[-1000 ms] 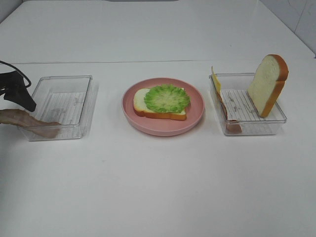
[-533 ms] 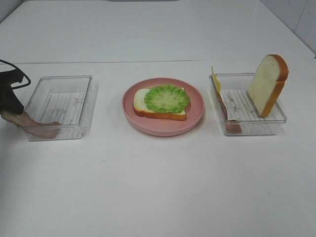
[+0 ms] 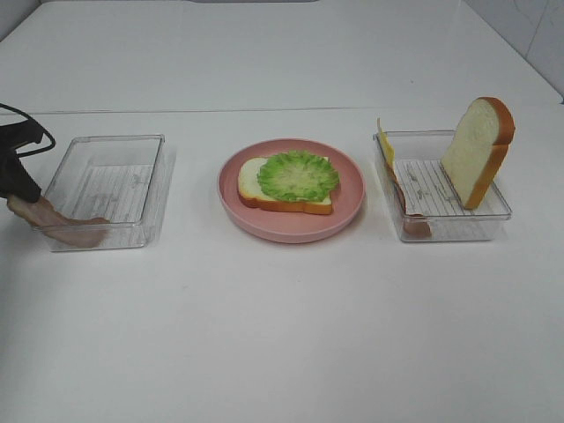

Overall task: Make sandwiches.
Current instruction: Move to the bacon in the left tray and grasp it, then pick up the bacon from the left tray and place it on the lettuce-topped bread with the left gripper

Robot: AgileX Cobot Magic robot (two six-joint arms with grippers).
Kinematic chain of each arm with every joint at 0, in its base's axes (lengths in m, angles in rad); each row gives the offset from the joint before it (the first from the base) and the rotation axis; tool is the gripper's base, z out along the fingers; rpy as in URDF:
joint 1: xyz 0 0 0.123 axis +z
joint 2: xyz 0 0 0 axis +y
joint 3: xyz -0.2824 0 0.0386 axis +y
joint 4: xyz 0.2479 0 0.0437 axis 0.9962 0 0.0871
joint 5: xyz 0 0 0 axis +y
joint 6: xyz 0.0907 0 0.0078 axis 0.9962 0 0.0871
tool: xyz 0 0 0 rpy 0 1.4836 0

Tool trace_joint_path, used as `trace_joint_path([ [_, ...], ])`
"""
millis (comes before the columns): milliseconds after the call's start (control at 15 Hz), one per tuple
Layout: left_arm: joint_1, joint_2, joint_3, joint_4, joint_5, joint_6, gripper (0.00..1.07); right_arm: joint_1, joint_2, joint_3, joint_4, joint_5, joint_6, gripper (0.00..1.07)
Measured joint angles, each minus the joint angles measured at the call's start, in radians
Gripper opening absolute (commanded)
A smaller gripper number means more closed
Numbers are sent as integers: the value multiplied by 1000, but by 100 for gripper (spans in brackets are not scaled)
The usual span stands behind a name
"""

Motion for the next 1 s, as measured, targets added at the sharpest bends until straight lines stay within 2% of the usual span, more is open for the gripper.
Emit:
trace_joint_path([
  [333,0,-22,0,-13,28,-24,0,0,0,0,0,0,0,96],
  [533,0,-74,-32,-10,49,-69,0,0,0,0,0,0,0,96],
  [667,0,-102,-102,-5,93,-131,0,0,0,0,0,0,0,96],
  [800,-2,-121,-157,0,136,-163,0,0,0,0,0,0,0,96],
  [1000,-71,-134,-311,71,223,-254,0,0,0,0,0,0,0,96],
])
